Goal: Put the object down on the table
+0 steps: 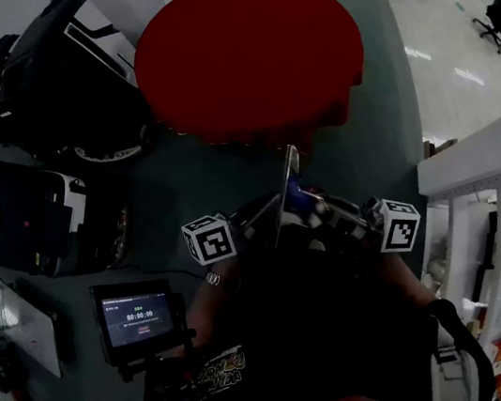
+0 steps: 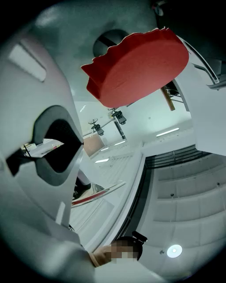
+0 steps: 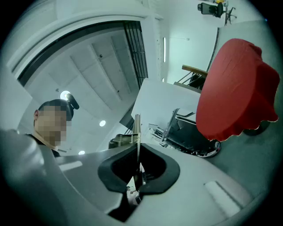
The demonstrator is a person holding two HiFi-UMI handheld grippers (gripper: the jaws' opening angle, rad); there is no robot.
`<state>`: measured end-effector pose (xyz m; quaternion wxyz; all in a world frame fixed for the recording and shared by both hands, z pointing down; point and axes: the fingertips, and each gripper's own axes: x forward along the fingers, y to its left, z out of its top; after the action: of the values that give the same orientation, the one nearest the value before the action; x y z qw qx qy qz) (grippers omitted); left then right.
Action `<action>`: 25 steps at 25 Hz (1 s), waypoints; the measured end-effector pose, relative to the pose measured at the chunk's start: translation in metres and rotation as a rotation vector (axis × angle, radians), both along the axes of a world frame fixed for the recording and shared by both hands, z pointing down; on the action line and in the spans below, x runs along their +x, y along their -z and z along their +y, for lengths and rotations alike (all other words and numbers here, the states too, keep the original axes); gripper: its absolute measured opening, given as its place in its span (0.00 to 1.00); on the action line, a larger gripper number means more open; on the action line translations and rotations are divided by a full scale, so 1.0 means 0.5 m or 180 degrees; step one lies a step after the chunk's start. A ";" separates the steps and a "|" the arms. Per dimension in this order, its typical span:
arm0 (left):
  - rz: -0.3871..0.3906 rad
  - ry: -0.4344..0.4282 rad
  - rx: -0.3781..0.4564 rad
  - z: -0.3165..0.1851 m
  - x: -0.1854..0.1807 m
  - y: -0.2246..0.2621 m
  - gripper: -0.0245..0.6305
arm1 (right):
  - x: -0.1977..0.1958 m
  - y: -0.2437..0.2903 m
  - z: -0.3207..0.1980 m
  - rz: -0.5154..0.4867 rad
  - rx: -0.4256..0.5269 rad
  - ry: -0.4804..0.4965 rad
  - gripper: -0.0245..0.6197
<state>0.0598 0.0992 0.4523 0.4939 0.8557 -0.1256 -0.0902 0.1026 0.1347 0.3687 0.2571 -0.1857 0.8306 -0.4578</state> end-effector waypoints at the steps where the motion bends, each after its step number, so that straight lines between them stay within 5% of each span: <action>1: 0.0011 0.0001 -0.0014 -0.004 0.006 -0.001 0.07 | -0.002 0.002 -0.003 0.0010 0.0006 0.0037 0.05; 15: 0.0106 0.0009 -0.0133 0.004 0.043 -0.015 0.07 | 0.030 -0.002 0.006 0.0055 0.0019 0.0080 0.05; 25: 0.0128 0.0030 -0.0151 -0.006 -0.028 -0.014 0.07 | -0.016 -0.010 -0.008 -0.0105 -0.0031 -0.0029 0.05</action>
<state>0.0458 0.0963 0.4594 0.5160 0.8412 -0.1218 -0.1067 0.0946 0.1309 0.3738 0.2719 -0.1832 0.8231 -0.4637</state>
